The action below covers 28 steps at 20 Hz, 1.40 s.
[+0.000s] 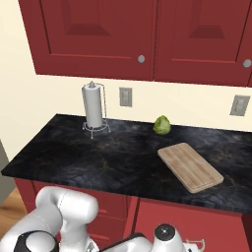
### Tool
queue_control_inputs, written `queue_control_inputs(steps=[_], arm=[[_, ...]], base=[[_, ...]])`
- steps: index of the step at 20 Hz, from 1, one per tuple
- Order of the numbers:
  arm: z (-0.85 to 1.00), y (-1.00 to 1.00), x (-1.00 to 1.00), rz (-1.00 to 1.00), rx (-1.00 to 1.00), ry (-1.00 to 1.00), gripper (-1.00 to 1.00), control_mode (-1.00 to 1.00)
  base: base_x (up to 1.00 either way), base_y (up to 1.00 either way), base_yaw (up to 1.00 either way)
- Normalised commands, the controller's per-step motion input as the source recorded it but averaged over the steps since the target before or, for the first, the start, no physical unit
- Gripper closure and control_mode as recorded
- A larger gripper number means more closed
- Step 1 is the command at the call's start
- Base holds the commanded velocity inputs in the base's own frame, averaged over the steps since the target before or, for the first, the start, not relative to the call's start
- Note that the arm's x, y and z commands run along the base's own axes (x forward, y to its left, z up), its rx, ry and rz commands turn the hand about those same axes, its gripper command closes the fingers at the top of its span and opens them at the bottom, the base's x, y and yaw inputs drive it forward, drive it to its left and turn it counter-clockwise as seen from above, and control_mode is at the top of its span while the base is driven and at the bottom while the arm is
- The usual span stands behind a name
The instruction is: Open the drawer on the right and place the cutting tools on the cutting board.
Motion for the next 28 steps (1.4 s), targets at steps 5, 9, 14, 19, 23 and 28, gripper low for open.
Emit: queue_control_inputs(steps=[5,9,14,19,23,28], arm=[[-0.28,-0.17,0.00,-0.01,0.00,0.05,-1.00,-1.00],[-0.29,-0.22,0.00,-0.02,0.00,0.08,-1.00,-1.00],[-0.14,-0.10,0.15,0.00,0.00,0.01,-1.00,-1.00],[-0.18,0.00,0.19,0.00,0.00,0.00,-1.00,-1.00],[-0.50,-0.23,-0.07,0.00,0.00,0.05,-1.00,-1.00],[-0.43,-0.21,-0.12,0.00,0.00,0.04,-1.00,-1.00]], base=[[0.00,0.00,0.00],[0.00,0.00,0.00],[0.00,0.00,0.00],[0.00,0.00,0.00],[0.00,0.00,0.00],[0.00,0.00,0.00]])
